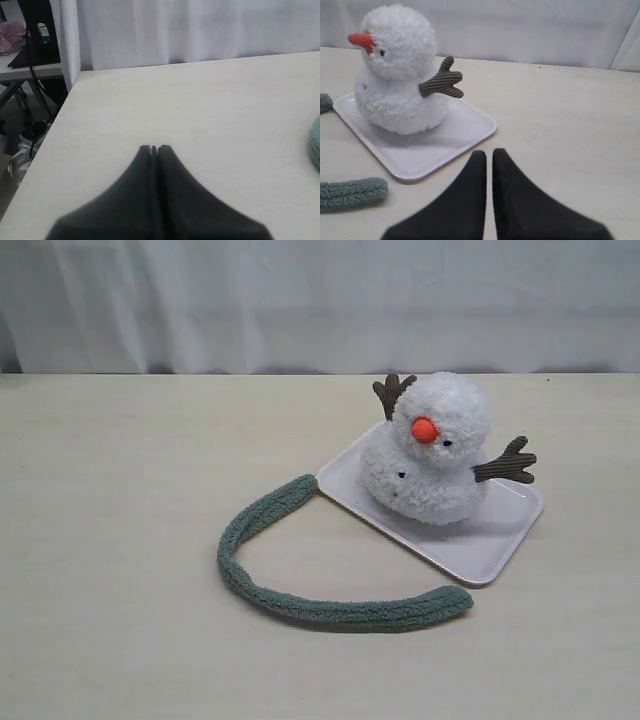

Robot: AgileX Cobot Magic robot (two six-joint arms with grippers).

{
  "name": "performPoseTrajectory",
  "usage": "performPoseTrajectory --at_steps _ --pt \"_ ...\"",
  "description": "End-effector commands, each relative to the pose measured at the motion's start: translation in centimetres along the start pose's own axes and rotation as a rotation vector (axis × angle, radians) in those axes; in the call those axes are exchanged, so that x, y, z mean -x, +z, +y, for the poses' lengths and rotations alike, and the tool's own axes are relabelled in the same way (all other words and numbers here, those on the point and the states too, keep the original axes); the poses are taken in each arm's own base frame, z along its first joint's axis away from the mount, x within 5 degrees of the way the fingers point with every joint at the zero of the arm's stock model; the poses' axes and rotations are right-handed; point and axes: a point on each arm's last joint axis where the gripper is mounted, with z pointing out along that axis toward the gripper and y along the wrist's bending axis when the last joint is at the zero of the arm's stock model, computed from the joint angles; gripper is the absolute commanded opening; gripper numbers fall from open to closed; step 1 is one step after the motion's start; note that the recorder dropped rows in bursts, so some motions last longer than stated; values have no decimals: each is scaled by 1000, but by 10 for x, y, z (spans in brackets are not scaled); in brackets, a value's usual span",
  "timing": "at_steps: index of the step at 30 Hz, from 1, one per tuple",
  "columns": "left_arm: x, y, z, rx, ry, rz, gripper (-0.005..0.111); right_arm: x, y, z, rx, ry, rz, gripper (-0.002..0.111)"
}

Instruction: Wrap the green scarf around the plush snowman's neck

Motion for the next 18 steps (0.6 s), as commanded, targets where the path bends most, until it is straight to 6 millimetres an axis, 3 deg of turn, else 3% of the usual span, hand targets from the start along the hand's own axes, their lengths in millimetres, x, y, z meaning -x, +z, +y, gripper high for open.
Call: performPoseTrajectory --at_steps 1,6,9,18 --pt "0 0 0 5 5 -11 0 -1 0 -1 -9 -20 -1 4" --pt "0 0 0 5 5 -11 0 0 0 -1 -10 -24 -7 4" --pt "0 0 0 5 5 -11 0 8 0 -2 -27 -99 -97 4" --pt "0 0 0 5 5 -11 0 50 -16 5 32 -93 -594 4"
